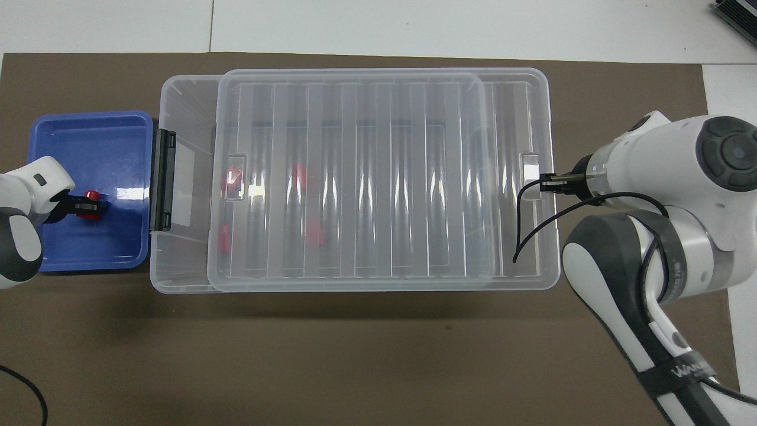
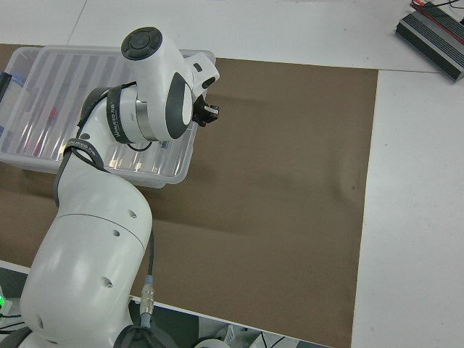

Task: Place red block in blue tray from box
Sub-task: 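Release the block in the tray while the right gripper slides the lid back, then withdraw the left gripper while the right gripper pushes the lid shut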

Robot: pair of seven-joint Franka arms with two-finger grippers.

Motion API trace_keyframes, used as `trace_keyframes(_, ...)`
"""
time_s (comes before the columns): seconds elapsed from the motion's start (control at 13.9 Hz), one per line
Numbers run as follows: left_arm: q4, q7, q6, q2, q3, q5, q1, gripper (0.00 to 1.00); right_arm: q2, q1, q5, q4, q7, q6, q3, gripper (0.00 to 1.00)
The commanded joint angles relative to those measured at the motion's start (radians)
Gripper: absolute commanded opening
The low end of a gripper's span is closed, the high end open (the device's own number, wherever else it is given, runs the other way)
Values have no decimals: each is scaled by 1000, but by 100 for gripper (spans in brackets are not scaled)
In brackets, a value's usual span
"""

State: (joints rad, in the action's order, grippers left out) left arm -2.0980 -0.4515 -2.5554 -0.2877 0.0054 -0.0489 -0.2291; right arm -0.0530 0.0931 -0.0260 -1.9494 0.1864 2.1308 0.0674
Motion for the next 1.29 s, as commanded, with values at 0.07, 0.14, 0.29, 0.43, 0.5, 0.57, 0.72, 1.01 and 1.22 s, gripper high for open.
trace_keyframes(0.07, 5, -33, 21, 13, 4, -22, -4, 91, -13, 49, 14, -6, -18, 49, 2, 0)
trace_keyframes(0.14, 25, -35, 64, 19, 5, -20, -3, 92, -15, 62, 14, -6, -18, 55, 2, 0)
trace_keyframes(0.29, 111, -45, 211, 38, 11, -17, -7, 98, -15, 83, 12, -5, -18, 66, 2, 0)
trace_keyframes(0.43, 205, -47, 360, 51, 13, -11, -9, 100, -15, 89, 12, -5, -19, 66, 3, 0)
trace_keyframes(0.5, 245, -45, 424, 61, 13, 3, -9, 100, -15, 102, 12, -3, -18, 66, 3, 0)
trace_keyframes(0.57, 278, -42, 491, 76, 13, 14, -7, 100, -15, 109, 12, -3, -18, 67, 3, 0)
trace_keyframes(0.72, 329, -38, 593, 107, 13, 24, 2, 100, -15, 109, 12, -2, -18, 67, 3, 0)
trace_keyframes(1.01, 449, 100, 822, 163, -1, 34, 29, 100, -15, 122, 14, -2, -18, 67, 5, 0)
trace_keyframes(1.22, 443, 212, 860, 241, -2, 47, 102, 100, -15, 123, 14, -2, -19, 83, 5, 0)
